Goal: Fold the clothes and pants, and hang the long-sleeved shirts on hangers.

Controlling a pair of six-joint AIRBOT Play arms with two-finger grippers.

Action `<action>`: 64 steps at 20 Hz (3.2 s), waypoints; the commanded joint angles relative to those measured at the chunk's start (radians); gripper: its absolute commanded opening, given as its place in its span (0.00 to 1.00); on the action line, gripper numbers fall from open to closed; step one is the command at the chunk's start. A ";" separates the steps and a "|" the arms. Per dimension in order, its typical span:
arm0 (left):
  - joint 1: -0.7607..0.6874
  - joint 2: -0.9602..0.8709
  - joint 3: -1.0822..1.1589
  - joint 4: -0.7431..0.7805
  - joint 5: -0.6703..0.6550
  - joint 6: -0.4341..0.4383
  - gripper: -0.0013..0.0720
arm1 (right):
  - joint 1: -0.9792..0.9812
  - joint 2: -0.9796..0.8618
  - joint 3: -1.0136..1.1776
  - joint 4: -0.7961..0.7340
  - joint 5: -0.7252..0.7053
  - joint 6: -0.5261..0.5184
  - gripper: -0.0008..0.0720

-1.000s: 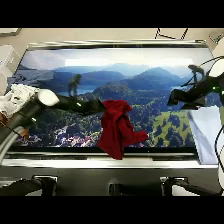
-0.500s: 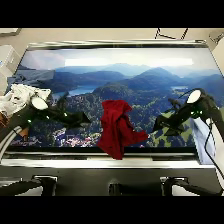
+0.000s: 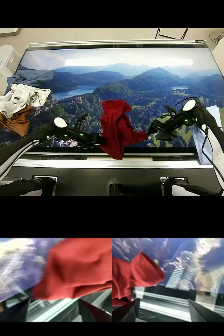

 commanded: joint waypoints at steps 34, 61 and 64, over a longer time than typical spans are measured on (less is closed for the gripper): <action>0.328 0.730 0.704 0.263 0.324 -0.051 0.05 | 0.209 0.410 0.839 -0.518 -0.333 0.145 0.06; 0.356 -0.033 0.477 0.293 -0.095 -0.162 0.99 | 0.209 -0.119 0.491 -0.285 -0.265 0.215 0.07; 0.451 -0.023 0.451 0.475 -0.456 -0.132 0.99 | 0.209 -0.106 0.491 -0.377 -0.144 0.163 0.07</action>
